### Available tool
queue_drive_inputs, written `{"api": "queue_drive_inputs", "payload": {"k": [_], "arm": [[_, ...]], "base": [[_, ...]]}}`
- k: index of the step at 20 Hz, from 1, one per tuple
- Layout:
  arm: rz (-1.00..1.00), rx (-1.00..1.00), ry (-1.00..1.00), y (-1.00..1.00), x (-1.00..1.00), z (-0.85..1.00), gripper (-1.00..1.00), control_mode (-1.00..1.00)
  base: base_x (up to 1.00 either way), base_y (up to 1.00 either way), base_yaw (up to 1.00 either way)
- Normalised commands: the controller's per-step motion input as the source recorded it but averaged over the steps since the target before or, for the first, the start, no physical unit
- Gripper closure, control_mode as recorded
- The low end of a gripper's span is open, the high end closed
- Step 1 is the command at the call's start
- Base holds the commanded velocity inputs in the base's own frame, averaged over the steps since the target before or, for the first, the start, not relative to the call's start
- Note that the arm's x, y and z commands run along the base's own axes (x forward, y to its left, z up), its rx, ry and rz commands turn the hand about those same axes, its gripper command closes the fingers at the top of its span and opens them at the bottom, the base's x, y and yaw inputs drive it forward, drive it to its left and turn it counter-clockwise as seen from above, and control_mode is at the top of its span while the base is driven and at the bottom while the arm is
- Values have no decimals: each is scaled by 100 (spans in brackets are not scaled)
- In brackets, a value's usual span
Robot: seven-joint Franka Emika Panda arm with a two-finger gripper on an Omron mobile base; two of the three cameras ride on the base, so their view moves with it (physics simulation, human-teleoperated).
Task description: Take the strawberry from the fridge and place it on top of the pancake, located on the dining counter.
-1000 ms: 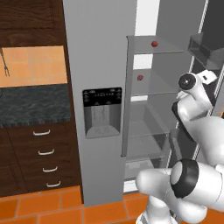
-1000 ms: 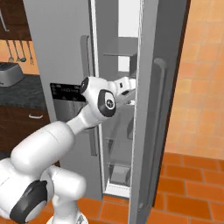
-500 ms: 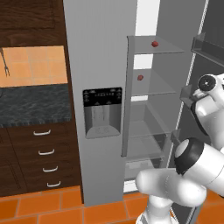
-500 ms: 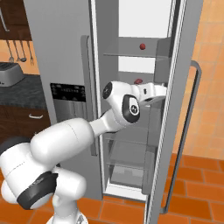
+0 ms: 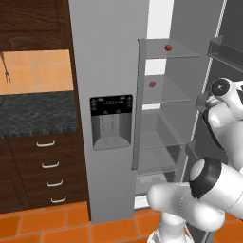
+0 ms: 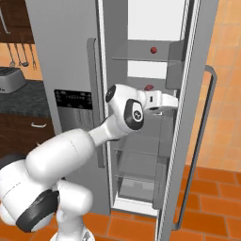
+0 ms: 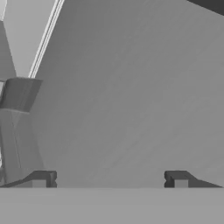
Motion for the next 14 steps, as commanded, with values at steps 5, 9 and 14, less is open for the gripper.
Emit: {"api": "queue_drive_inputs", "payload": {"k": [5, 9, 14], "arm": [[0, 16, -1, 75, -25, 1, -100, -100], [0, 15, 0, 83, -25, 16, -100, -100], [0, 14, 0, 93, -32, 0, -100, -100]], "base": [[0, 0, 0], [0, 0, 0], [0, 0, 0]]}}
